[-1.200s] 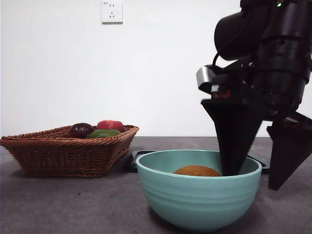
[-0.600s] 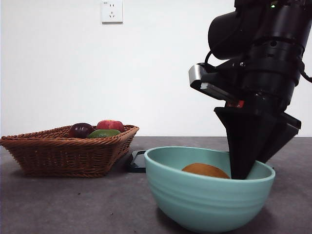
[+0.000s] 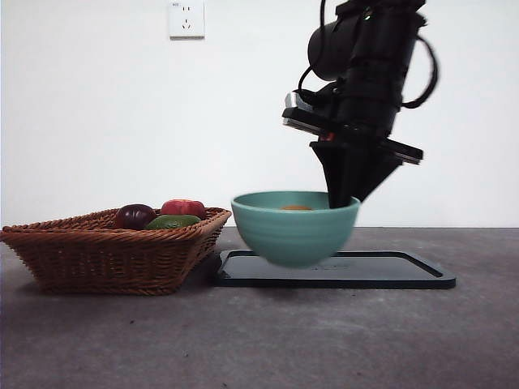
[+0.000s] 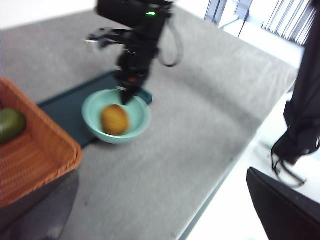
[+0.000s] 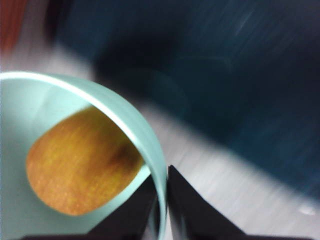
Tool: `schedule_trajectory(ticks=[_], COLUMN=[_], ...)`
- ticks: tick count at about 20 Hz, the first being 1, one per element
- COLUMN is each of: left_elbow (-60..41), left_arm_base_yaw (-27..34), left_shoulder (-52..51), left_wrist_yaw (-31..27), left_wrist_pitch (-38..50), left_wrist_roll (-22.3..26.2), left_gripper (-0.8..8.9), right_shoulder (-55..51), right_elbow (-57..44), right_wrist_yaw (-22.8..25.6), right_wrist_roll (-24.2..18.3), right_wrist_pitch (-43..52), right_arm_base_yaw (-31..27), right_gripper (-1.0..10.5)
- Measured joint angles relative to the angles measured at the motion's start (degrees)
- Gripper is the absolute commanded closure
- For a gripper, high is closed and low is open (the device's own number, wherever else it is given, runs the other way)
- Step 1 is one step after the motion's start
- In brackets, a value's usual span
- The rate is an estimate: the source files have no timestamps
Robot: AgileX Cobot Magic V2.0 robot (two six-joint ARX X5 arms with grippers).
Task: Pick up the wifruite, put it on the bowl, pick up the plate, put it on desk
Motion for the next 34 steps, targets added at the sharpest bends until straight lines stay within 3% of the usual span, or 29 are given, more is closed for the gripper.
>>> schedule_trajectory(ticks=[5,15,18,21,25,30,34], left_elbow=[0.0,0.0,0.0,0.0,0.0,0.0,0.0], left_arm_base_yaw=[0.0,0.0,0.0,0.0,0.0,0.0,0.0], left_shoulder=[0.0,0.0,0.0,0.0,0.3,6.3,10.6], left_wrist_yaw=[0.0,0.0,0.0,0.0,0.0,0.0,0.0], left_wrist_pitch=[0.6,0.6,0.6,0.7,5.1,8.0,11.3], left_wrist_roll=[0.0,0.0,0.0,0.0,0.0,0.0,-0.1], left_gripper=[2.51,2.51,2.51,2.51,2.51,2.51,2.51], right_shoulder=[9.9,17.0,17.0,16.9,8.0,-8.3,-21.6], right_elbow=[16.5,18.1,18.2,21.3,21.4,18.1,8.3], right_wrist_yaw=[0.0,-1.7,-1.7,-1.6,1.7,4.5,4.5], right_wrist_roll=[-0.8,-2.0,-2.3,-2.3,-2.3,-2.4,-2.4], right_wrist_pitch=[-4.6,-7.0,-7.1,-9.8,-15.4,-17.8,-17.5], right_arm_base_yaw=[-4.9,-7.7,-8.3,-9.6,-10.1,-9.9,-9.8], right_gripper=[9.4,9.2,6.1,5.3,4.0,4.0,4.0])
